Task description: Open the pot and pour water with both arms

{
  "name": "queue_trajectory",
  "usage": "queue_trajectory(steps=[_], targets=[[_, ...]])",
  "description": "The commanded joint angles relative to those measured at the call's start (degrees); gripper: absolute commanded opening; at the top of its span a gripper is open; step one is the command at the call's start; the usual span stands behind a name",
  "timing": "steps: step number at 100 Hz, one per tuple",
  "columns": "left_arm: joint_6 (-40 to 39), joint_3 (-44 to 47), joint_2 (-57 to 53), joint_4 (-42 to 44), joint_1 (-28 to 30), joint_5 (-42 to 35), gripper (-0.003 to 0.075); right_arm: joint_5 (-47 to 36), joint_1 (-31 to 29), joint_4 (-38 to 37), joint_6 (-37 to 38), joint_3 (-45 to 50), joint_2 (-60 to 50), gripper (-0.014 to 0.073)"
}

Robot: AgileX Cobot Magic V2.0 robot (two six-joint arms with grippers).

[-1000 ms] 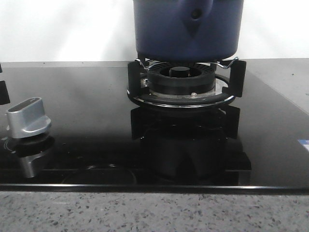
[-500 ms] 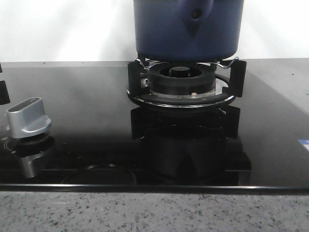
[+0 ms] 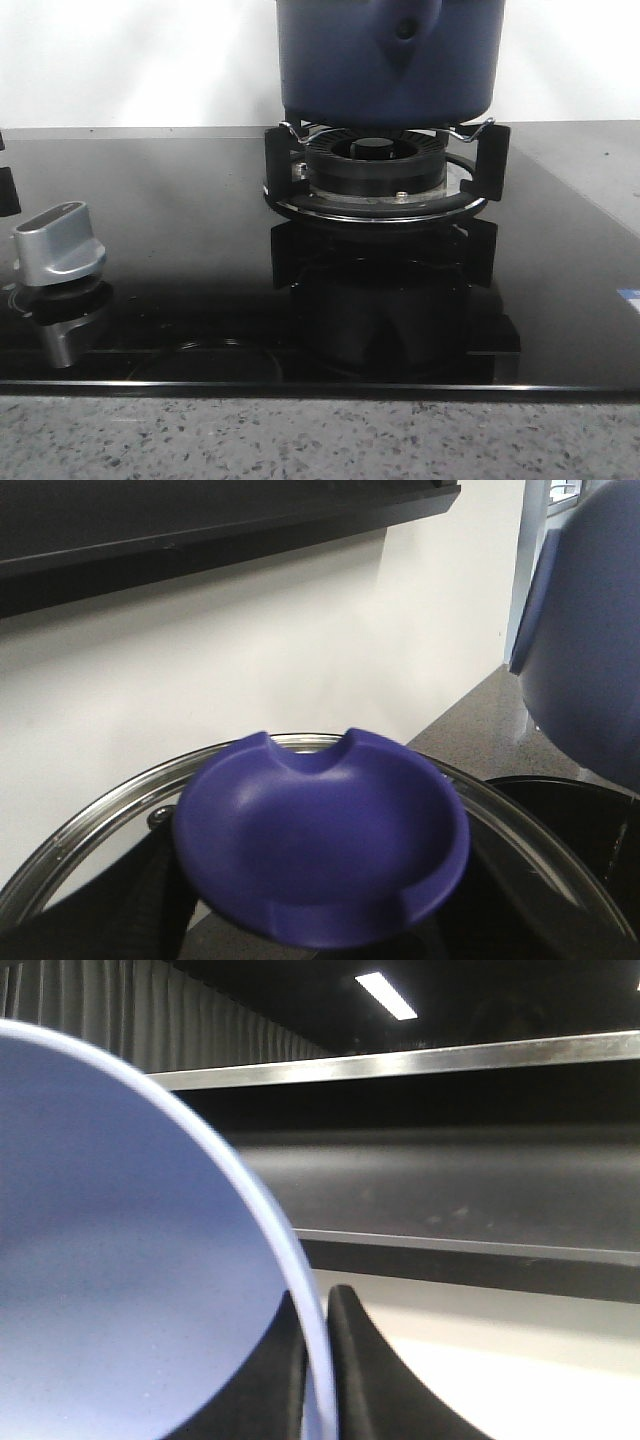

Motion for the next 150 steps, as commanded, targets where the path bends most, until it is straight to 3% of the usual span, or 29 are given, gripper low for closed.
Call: queue_trajectory(steps=[1,52,69,87,105,123,140,150], targets=[[-0.5,-2.4,-3.3,-5.6,0.1,0.1,0.0293,-5.2,0.0,0.1,-0.1,-1.4,-2.0,-0.0047],[-0.5,-2.4,-3.3,-5.6,0.1,0.1,0.0293,-4.9,0.0,1.0,-0.1,-1.4,-2.0,-0.0047],[-0.5,-2.4,-3.3,-5.6,0.1,0.1,0.0293,3.1,-0.1,5.3,-0.1,-2.7,-2.8,-0.0047],[-0.5,-2.4,-3.3,-5.8,-0.3,0.8,0.0293,22.7,-0.7,7.0,-0.1,-8.5,-5.0,-0.0047],[-0.5,-2.4,-3.3,-6.6,-2.4,0.7,0.0293,51.2,-4.2,9.6,-0.1,-19.1,-5.9,-0.0047],[-0.5,-2.4,-3.3,-6.6,-6.1,-0.1,0.0293,83.3,-12.0,10.4,0.0,-30.1,-6.0,-0.0047],[0.0,-2.4,-3.3,-6.7,-10.1,-1.7,0.0293,102.8,-22.1,10.4,0.1,-31.9,-6.0,-0.0047],[0.1,-2.4,-3.2,-6.7,-12.5,-3.5,0.0293,109.7,-28.4,10.4,0.1,-29.9,-5.7,-0.0047]])
